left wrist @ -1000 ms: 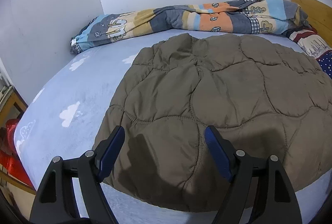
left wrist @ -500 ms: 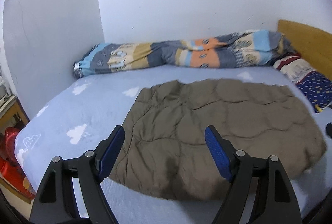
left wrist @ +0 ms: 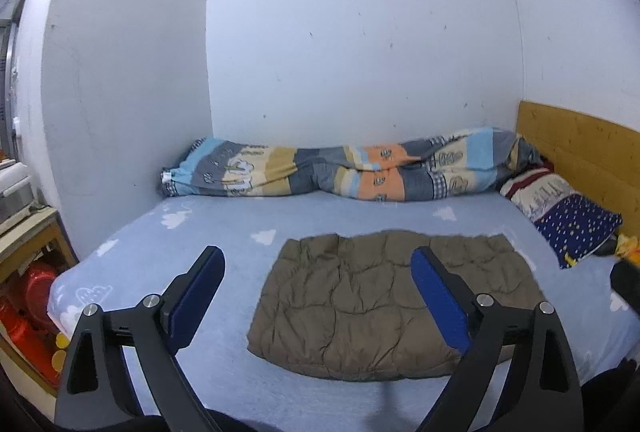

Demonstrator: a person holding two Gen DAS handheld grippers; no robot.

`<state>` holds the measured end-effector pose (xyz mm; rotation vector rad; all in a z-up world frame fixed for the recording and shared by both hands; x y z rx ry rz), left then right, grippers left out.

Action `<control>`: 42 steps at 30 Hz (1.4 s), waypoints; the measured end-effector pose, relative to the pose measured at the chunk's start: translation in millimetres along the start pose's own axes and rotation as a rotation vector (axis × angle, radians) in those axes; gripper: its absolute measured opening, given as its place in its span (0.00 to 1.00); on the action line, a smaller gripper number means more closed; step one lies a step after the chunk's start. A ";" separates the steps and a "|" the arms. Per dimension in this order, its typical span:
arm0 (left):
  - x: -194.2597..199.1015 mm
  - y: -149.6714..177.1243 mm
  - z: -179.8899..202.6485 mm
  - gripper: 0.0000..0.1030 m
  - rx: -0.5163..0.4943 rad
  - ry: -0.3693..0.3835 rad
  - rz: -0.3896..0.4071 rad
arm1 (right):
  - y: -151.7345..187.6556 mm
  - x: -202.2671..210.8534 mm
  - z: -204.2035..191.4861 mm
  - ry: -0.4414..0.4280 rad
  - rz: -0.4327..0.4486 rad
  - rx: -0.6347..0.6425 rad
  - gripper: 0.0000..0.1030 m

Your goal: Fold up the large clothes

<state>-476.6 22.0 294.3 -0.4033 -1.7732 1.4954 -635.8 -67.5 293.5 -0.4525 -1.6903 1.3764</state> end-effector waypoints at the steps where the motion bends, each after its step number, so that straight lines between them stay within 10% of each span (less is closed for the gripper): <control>1: 5.1 -2.4 -0.4 0.92 -0.004 -0.010 0.002 | -2.2 7.0 -2.0 0.000 0.010 0.002 0.97; 15: 16.5 10.3 1.8 0.93 -0.086 0.081 -0.055 | 10.3 18.7 -20.1 -0.011 0.006 -0.003 1.00; 23: -15.1 26.5 -13.6 0.93 -0.089 -0.061 -0.159 | 20.3 5.8 -30.6 -0.016 -0.027 0.030 1.00; 42: -38.9 46.3 -20.0 0.93 -0.073 -0.087 -0.258 | 30.7 -12.8 -41.0 -0.020 -0.059 0.053 1.00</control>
Point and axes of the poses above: each gripper's, at about its wrist camera, not at the fingertips, and x roughly against the way its jaws point, z to its right, y to its underside, the point moved 2 cm from there along -x, roughly the way its jaws point, and after that the axes turned 3 degrees about y, right-handed, at the moved point
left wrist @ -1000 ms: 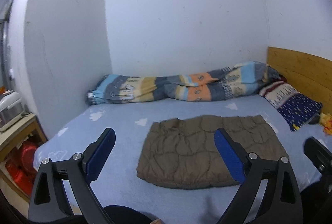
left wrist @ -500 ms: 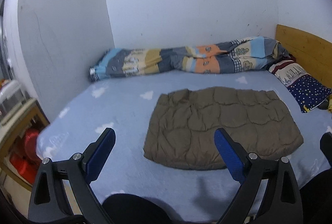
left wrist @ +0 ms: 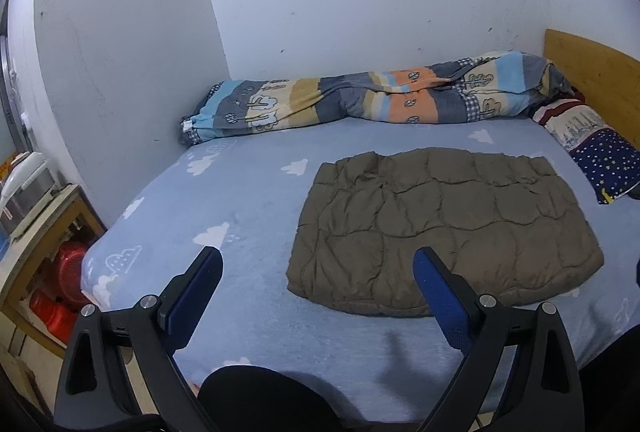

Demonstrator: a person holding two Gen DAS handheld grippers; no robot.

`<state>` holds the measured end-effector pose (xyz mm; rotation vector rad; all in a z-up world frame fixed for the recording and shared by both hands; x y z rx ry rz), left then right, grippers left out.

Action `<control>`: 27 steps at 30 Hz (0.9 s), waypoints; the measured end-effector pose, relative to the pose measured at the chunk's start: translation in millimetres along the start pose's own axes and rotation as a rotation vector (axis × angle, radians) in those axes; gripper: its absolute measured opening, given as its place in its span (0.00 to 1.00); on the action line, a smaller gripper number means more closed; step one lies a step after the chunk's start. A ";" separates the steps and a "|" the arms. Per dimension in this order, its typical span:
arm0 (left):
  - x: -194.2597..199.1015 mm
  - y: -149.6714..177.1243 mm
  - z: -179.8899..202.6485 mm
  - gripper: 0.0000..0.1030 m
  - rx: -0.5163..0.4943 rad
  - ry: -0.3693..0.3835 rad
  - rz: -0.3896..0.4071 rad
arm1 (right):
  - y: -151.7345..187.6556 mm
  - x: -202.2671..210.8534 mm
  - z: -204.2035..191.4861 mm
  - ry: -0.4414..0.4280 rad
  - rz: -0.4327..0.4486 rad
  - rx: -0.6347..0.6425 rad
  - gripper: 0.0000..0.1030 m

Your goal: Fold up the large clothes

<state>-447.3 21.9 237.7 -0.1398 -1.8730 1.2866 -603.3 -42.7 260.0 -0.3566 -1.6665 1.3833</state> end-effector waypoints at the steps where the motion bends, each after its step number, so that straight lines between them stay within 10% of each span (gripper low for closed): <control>1: 1.1 -0.3 0.2 0.93 0.002 0.005 0.004 | 0.3 0.0 0.0 0.001 0.000 -0.002 1.00; 27: 2.3 2.6 8.8 0.93 -0.032 -0.041 0.015 | 0.2 2.4 1.2 0.007 0.008 -0.006 1.00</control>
Point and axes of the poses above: each gripper's, at about its wrist camera, not at the fingertips, and x roughly against the way its jaws point, z to its right, y to its underside, the point moved 2 cm from there along -x, roughly the way its jaws point, and after that the axes turned 3 degrees about y, right-handed, at the moved point
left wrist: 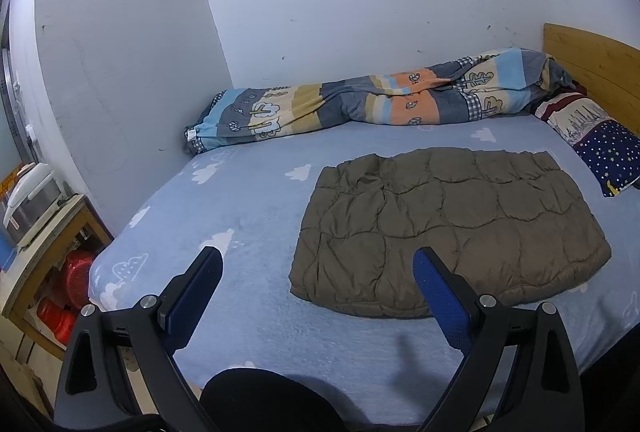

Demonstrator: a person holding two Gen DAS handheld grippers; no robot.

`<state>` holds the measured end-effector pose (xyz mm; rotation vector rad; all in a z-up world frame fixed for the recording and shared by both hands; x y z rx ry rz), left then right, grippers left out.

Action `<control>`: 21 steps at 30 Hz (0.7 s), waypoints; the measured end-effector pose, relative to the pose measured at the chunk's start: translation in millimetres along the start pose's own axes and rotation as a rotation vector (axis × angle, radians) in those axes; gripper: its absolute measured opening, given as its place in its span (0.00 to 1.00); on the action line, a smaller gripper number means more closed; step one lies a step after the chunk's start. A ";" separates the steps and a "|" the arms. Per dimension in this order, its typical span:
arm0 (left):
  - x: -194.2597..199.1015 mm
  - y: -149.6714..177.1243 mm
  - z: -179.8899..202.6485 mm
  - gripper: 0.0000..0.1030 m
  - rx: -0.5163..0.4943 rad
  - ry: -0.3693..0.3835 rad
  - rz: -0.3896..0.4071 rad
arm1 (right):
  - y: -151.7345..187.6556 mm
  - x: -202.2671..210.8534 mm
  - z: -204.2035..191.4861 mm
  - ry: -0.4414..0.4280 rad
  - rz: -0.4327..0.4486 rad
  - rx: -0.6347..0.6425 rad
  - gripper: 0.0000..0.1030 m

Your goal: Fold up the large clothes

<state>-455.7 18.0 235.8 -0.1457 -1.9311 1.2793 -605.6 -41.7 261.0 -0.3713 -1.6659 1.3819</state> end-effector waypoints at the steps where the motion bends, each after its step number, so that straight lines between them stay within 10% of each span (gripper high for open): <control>1: 0.8 0.7 -0.1 0.93 0.001 -0.001 -0.001 | -0.1 -0.3 0.2 0.000 -0.001 0.000 1.00; 21: -2.9 1.8 -0.7 0.93 0.005 0.004 -0.020 | 1.1 -1.5 2.6 0.004 -0.008 -0.001 1.00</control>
Point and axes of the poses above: each gripper's, at about its wrist camera, not at the fingertips, and x roughly against the way its jaws point, z to its right, y to its underside, the point moved 2 cm from there along -x, roughly the way its jaws point, and after that the axes turned 3 degrees about y, right-handed, at the moved point
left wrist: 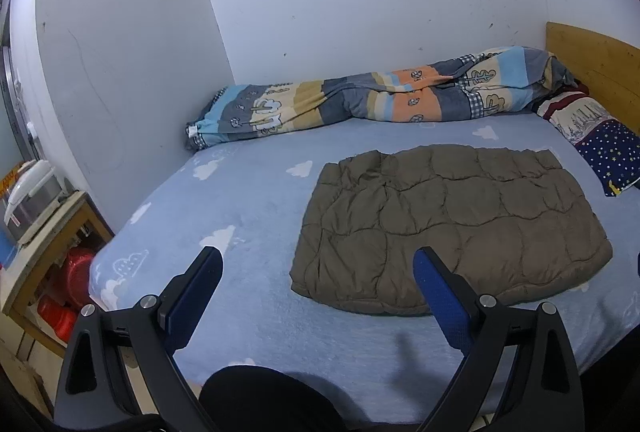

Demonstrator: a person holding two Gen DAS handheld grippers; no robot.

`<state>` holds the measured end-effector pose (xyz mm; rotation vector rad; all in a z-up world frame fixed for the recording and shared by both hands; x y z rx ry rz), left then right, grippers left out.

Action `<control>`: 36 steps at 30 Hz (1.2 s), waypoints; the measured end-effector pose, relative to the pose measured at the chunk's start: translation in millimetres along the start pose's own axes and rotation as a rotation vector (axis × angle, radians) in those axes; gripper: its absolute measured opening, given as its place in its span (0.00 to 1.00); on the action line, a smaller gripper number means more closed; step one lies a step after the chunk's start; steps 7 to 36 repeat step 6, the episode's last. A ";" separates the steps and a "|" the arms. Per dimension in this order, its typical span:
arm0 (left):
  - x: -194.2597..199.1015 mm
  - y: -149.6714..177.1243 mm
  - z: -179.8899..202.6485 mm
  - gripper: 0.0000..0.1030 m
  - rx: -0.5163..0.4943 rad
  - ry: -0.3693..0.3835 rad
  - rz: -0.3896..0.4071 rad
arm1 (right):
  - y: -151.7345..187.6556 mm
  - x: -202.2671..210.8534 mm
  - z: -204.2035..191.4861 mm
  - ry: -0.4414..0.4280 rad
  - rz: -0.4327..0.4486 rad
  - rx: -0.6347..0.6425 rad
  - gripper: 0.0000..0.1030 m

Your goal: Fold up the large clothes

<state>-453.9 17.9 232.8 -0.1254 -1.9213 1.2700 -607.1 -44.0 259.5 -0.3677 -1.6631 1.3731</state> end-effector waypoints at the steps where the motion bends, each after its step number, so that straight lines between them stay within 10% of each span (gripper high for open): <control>1: -1.5 0.1 0.2 0.93 -0.002 0.009 -0.012 | 0.5 -0.9 -0.4 0.001 -0.001 -0.001 1.00; 36: 3.4 1.6 2.4 0.93 -0.017 0.028 0.011 | 1.3 -2.1 0.0 0.001 -0.003 -0.007 1.00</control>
Point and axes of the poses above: each gripper's, at about its wrist camera, not at the fingertips, and x roughly against the way its jaws point, z to its right, y to its underside, the point moved 2 cm from there along -x, roughly the way its jaws point, and after that the axes turned 3 degrees about y, right-handed, at the moved point
